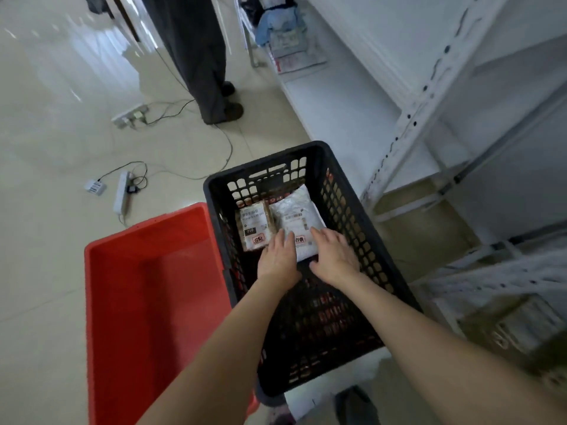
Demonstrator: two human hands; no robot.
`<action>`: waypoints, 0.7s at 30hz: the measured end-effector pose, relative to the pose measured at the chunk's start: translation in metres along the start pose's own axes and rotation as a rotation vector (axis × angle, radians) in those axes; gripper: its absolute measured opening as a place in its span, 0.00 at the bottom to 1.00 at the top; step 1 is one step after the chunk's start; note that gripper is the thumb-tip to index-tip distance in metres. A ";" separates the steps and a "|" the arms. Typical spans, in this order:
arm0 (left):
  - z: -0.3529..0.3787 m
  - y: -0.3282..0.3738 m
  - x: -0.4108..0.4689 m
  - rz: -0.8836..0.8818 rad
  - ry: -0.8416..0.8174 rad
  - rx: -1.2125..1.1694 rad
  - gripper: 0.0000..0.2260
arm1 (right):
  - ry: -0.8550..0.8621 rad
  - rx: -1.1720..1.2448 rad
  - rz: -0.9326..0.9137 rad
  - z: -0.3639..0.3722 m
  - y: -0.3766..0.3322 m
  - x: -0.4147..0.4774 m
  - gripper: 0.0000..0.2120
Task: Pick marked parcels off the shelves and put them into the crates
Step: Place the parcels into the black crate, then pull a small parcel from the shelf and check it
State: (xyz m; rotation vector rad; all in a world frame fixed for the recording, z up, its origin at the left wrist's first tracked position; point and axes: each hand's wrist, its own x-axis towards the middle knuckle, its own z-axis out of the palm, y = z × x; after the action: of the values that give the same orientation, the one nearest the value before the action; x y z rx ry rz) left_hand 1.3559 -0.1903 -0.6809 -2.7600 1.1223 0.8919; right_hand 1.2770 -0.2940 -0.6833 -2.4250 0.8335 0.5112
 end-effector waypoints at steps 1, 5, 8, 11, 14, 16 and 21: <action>-0.002 0.004 -0.007 0.033 -0.003 0.013 0.43 | 0.017 -0.001 0.021 -0.002 0.001 -0.013 0.37; -0.010 0.018 -0.041 0.198 0.018 0.080 0.42 | 0.105 0.007 0.127 -0.001 0.008 -0.071 0.36; -0.011 0.033 -0.066 0.323 0.028 0.154 0.41 | 0.154 0.046 0.221 0.002 0.015 -0.118 0.37; -0.005 0.060 -0.093 0.452 0.021 0.230 0.41 | 0.206 0.069 0.311 0.009 0.029 -0.166 0.38; 0.005 0.098 -0.125 0.569 0.006 0.279 0.41 | 0.296 0.076 0.424 0.011 0.047 -0.217 0.38; 0.011 0.123 -0.149 0.642 -0.002 0.300 0.40 | 0.355 0.098 0.498 0.010 0.059 -0.255 0.36; 0.034 0.181 -0.218 0.806 0.067 0.376 0.36 | 0.457 0.163 0.626 0.018 0.091 -0.353 0.38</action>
State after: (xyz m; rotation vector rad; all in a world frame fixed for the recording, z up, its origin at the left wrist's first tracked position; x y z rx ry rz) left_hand 1.0967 -0.1785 -0.5634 -2.0273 2.2021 0.5185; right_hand 0.9539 -0.1853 -0.5532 -2.1237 1.7752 0.0839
